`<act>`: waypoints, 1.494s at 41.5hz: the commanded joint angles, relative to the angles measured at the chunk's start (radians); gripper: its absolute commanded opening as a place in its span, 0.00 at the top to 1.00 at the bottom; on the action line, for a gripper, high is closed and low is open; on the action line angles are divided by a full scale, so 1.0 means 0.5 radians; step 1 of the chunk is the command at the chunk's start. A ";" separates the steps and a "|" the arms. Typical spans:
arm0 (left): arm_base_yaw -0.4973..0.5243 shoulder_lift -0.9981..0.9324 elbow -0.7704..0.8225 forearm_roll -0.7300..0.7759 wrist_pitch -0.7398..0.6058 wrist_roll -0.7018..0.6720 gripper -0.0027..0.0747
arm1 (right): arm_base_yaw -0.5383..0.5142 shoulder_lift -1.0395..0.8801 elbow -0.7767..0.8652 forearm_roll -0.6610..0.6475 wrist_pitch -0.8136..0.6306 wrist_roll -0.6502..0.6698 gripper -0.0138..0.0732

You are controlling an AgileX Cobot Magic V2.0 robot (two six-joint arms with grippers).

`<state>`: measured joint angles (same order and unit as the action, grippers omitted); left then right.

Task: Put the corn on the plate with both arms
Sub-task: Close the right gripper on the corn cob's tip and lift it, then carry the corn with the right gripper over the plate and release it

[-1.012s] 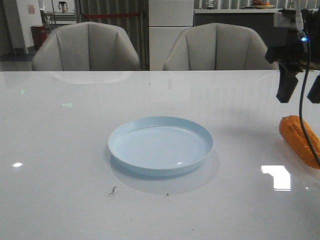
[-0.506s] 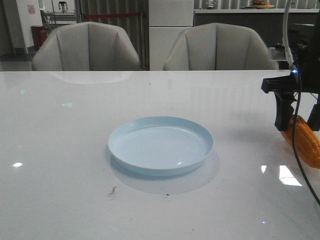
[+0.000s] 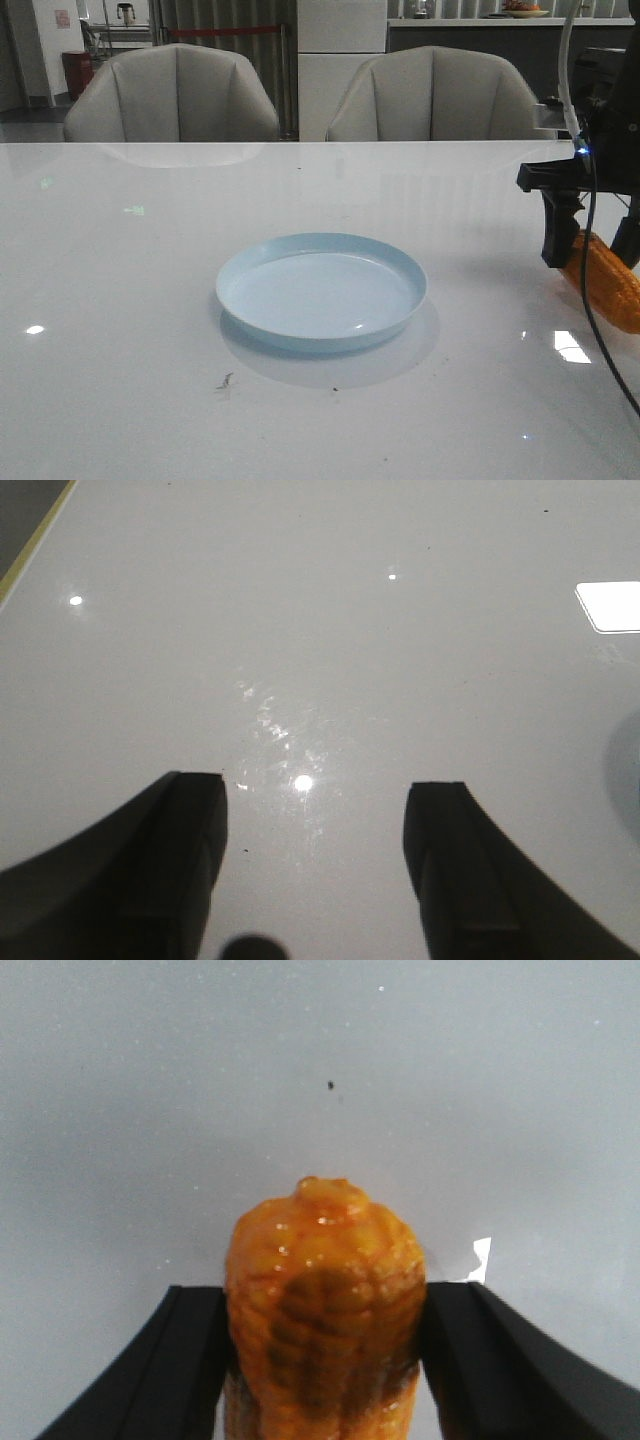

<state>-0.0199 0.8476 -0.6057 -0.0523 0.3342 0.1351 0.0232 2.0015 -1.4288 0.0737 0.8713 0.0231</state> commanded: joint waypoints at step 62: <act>0.004 -0.021 -0.054 -0.019 -0.201 -0.006 0.38 | 0.940 0.071 -1.147 -0.005 0.432 -0.230 0.44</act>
<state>-0.0199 0.8476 -0.6057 -0.0523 0.3161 0.1351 0.4602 2.0710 -1.9684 0.0705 1.1143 -0.0813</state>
